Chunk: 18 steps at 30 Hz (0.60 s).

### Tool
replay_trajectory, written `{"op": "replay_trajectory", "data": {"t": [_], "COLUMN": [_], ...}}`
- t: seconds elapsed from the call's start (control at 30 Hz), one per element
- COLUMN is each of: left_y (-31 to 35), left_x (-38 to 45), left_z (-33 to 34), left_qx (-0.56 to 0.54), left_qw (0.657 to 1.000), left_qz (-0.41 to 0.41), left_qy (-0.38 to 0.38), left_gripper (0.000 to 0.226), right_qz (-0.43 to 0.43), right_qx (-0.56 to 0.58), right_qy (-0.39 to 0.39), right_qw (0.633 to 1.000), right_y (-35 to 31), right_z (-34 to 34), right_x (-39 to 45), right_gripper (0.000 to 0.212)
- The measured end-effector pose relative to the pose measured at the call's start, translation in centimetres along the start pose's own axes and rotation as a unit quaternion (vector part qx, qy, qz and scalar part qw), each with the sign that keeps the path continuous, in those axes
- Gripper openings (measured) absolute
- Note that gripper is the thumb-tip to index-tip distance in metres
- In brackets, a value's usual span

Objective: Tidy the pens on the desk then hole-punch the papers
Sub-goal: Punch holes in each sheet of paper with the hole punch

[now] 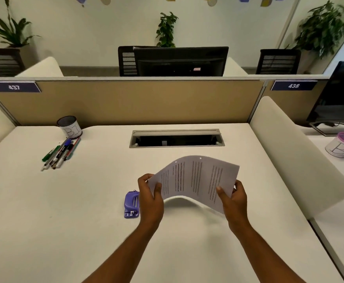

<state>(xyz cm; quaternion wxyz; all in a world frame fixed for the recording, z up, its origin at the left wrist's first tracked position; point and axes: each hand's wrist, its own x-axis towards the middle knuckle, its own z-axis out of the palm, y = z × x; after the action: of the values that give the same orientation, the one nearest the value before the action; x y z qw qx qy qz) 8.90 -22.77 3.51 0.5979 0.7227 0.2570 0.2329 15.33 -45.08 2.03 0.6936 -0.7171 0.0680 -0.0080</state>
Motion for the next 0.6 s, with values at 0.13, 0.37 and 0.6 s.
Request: {"op": "replay_trajectory", "data": {"t": [0.13, 0.37, 0.6], "left_y": [-0.6, -1.3, -2.1], "left_x": [-0.1, 0.2, 0.9], "left_z": [-0.4, -0.6, -1.1], "left_qx": [0.016, 0.037, 0.049], "left_qw": [1.000, 0.998, 0.997], "left_qz": [-0.011, -0.039, -0.060], "left_qy": [-0.014, -0.026, -0.027], "left_gripper": [0.023, 0.026, 0.019], "right_qz": [0.026, 0.031, 0.022], "right_qx": [0.004, 0.007, -0.037], "right_qy": [0.018, 0.021, 0.041], "right_qw": [1.000, 0.999, 0.998], "right_y": [0.5, 0.9, 0.9], "right_z": [0.2, 0.2, 0.3], "right_x": [-0.2, -0.1, 0.6], "right_gripper": [0.023, 0.024, 0.031]}}
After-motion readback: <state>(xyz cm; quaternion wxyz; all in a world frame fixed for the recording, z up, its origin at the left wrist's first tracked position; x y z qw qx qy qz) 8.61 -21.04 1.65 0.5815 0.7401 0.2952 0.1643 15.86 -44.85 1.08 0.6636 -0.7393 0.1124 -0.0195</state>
